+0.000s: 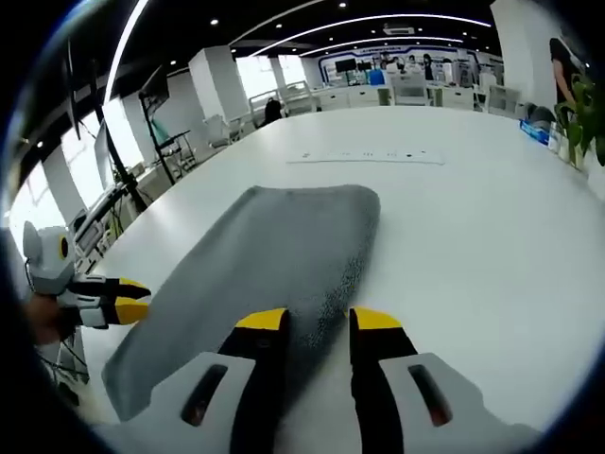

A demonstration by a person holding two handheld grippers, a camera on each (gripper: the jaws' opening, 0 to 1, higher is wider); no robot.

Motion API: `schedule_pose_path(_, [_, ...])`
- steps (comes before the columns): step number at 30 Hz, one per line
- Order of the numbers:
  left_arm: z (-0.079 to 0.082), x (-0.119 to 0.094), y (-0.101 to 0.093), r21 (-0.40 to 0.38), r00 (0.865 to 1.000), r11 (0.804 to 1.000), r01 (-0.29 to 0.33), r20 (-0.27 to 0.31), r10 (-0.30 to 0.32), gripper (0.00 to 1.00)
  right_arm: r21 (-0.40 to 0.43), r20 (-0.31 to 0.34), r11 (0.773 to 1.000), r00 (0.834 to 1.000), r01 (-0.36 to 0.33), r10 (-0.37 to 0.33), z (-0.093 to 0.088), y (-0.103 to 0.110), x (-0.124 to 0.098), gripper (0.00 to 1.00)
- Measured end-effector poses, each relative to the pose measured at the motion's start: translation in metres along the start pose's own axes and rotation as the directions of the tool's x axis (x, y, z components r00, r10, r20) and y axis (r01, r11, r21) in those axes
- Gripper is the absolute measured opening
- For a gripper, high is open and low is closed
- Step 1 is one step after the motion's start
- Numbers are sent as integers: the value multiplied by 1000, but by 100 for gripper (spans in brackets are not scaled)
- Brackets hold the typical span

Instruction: Fold the towel on the table until its edges align and the towel forms a compact rectangular stack.

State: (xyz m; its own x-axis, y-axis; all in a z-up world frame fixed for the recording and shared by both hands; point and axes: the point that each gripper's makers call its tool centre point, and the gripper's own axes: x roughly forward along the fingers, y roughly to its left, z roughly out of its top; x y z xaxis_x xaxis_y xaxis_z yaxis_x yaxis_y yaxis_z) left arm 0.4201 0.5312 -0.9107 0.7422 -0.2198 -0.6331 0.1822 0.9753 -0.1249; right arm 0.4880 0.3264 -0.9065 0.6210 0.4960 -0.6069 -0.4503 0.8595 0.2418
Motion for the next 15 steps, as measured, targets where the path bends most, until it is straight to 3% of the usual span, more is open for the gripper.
schedule_pose_path(4, [6,6,-5,22,1000,1000,6,1,-6,24,14,-3,1000,1000,-10,10,-12,2,-7,22])
schedule_pose_path(8, [9,11,-8,85,1000,996,-1,-12,2,22,39,12,999,1000,-23,23,-13,7,-9,12])
schedule_pose_path(12, [10,13,-12,122,1000,992,6,-24,-3,19,18,7,1000,1000,-16,16,-15,7,-6,11])
schedule_pose_path(15, [11,15,-14,129,1000,992,15,-24,-12,17,50,9,998,1000,-28,27,-16,6,-4,10])
